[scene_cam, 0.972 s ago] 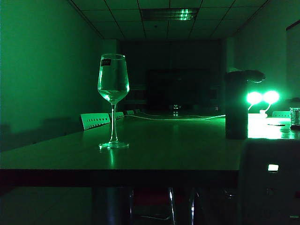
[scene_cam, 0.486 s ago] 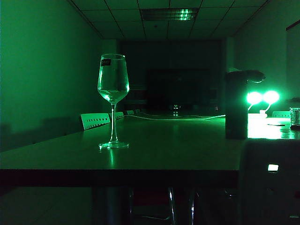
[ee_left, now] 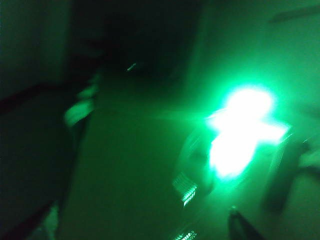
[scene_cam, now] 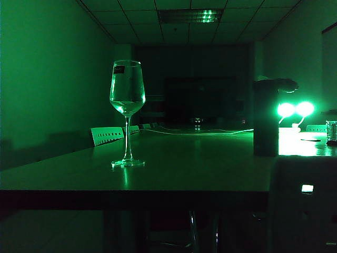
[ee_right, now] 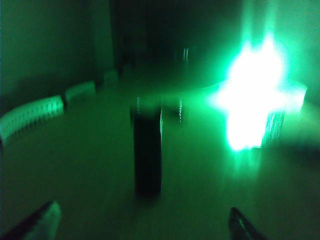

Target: Pick up the black thermos cup, pour some water from it into the stemmed glass, and then put the thermos cup back on the table.

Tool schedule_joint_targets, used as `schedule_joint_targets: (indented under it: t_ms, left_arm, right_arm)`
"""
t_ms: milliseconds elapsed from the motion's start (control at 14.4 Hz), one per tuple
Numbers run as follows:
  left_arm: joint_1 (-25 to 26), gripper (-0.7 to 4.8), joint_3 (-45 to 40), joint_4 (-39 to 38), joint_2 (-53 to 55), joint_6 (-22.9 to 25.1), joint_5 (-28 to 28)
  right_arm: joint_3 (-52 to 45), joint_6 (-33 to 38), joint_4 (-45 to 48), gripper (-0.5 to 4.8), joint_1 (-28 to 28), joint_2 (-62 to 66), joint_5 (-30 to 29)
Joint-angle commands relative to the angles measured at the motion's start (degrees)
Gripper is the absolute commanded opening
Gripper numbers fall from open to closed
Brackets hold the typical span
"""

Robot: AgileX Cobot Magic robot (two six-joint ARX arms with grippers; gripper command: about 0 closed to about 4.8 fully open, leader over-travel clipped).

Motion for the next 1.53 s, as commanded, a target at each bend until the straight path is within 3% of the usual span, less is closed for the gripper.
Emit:
schedule_joint_targets:
  t_ms: [69,208,486,694,903,1250,1528]
  left_arm:
    - [0.0,4.79,6.9,0.5,3.3,-1.1,2.8]
    - [0.0,4.79,10.9,4.4,10.8,-1.2,5.6]
    - [-0.7,4.79,20.2,14.3,30.6,-2.7,7.8]
    - [-9.7,4.79,27.0,16.3,44.4,-2.1,6.7]
    - [-20.5,4.79,29.6,17.7,56.0,4.1,0.4]
    - [-24.5,4.79,29.6,20.6,66.2,4.3,-2.2]
    - [-24.7,4.79,29.6,21.0,67.7,4.3,-2.2]
  right_arm:
    - [9.7,-0.5,0.7,4.79,0.0,7.4,-0.1]
    - [17.9,-0.5,1.7,4.79,0.0,17.2,-0.1]
    - [26.6,-0.6,16.1,4.79,0.0,37.0,-2.6]
    - [26.7,-0.6,26.2,4.79,0.7,51.8,-4.5]
    - [26.7,-2.6,39.5,4.79,1.6,69.2,-4.6]
    - [30.7,-3.2,57.5,4.79,1.6,95.3,-6.3]
    - [40.7,-3.5,58.1,4.79,1.6,109.3,-6.1]
